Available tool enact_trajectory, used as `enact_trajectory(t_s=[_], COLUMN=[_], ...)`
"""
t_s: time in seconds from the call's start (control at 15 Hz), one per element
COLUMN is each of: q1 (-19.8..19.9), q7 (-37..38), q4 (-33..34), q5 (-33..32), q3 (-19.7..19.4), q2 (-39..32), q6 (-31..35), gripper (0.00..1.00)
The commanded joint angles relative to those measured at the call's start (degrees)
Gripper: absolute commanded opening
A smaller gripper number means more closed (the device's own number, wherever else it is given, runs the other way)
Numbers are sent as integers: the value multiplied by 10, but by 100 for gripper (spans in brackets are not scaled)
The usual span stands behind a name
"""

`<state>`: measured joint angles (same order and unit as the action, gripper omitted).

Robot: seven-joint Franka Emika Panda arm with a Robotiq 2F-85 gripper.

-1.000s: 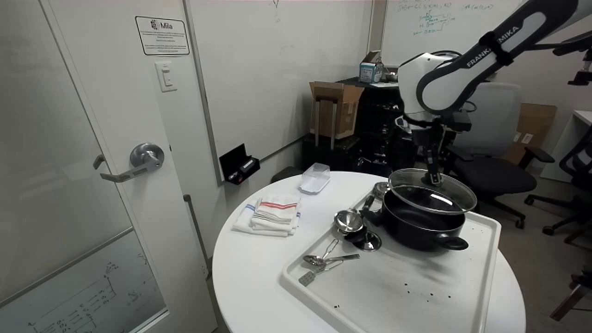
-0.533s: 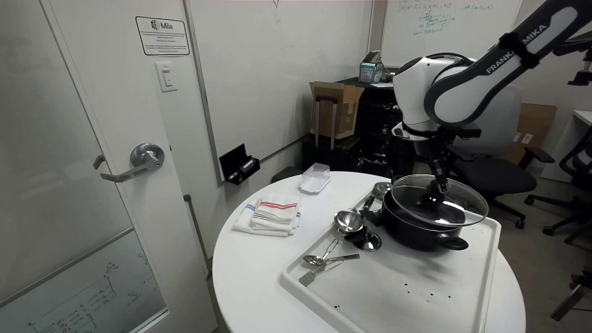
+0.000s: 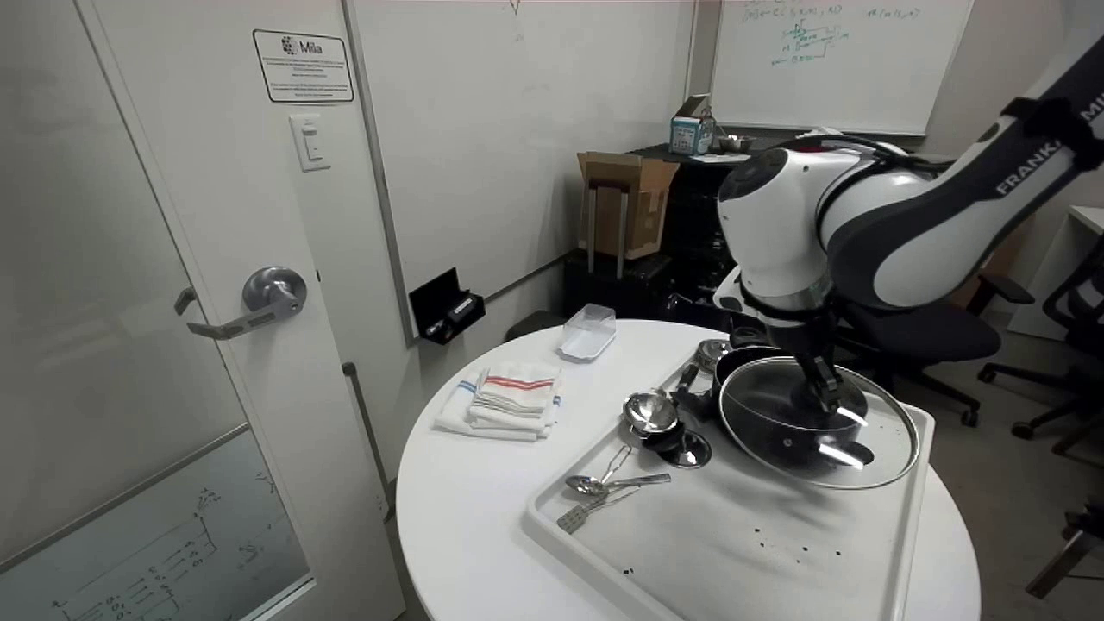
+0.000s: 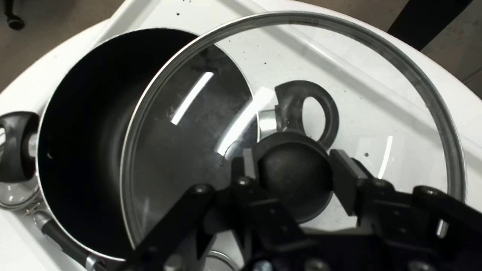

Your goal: Uncover the pot

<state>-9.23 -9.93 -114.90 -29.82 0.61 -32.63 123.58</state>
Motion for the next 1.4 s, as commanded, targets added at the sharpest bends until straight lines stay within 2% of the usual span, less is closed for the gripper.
enact_trajectory(t_s=[0.0,0.6,0.93,1.33], q1=[-35,-92,-104,-97], q7=[39,87,85,64], q4=[-37,-47,-34,-21], q5=[-39,-64,-58,-55], q3=[10,49,60,63], q2=[22,-2,-23,-53], q6=[13,15,14,39], gripper=[25,25,25,25])
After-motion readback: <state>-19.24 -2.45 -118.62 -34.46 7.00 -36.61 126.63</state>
